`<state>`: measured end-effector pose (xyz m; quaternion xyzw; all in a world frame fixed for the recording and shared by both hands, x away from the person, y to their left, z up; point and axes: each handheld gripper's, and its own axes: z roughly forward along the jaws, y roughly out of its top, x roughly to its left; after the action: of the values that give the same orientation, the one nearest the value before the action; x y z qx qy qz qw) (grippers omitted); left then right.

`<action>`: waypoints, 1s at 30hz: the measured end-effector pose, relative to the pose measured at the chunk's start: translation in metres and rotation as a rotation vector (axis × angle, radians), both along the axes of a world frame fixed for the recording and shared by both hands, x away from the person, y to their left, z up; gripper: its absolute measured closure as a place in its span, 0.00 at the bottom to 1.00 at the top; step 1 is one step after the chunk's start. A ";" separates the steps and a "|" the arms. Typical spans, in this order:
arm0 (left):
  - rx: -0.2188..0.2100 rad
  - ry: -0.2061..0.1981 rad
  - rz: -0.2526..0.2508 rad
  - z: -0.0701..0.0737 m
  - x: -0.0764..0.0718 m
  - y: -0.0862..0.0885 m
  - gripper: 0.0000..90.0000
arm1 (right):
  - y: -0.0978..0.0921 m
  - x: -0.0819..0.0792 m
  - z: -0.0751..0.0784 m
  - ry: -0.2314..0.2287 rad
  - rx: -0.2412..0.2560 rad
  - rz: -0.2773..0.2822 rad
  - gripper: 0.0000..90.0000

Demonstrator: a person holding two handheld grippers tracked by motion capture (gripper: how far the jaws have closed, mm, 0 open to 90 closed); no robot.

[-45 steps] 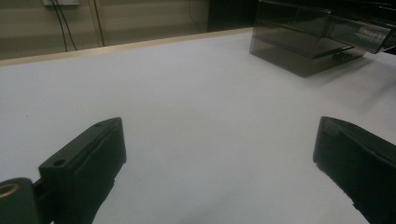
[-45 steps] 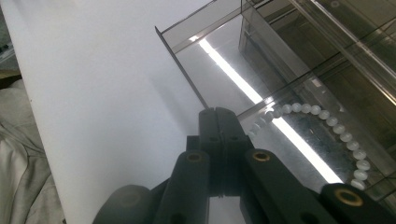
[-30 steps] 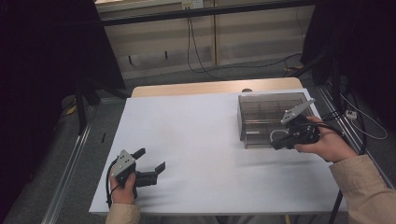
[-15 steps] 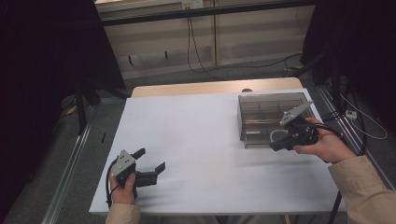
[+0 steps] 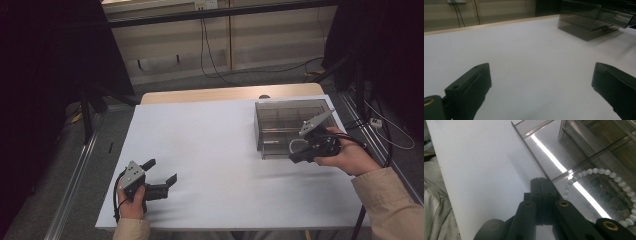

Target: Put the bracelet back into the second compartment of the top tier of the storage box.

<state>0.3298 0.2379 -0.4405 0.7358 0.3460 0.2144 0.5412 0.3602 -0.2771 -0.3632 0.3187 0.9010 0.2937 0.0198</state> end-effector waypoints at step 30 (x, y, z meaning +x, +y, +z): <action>-0.002 0.005 0.001 -0.001 0.000 -0.001 0.03 | -0.003 0.003 0.000 -0.001 0.011 -0.018 1.00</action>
<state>0.3300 0.2374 -0.4413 0.7358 0.3476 0.2126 0.5410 0.3628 -0.2800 -0.3635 0.3269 0.8965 0.2984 0.0211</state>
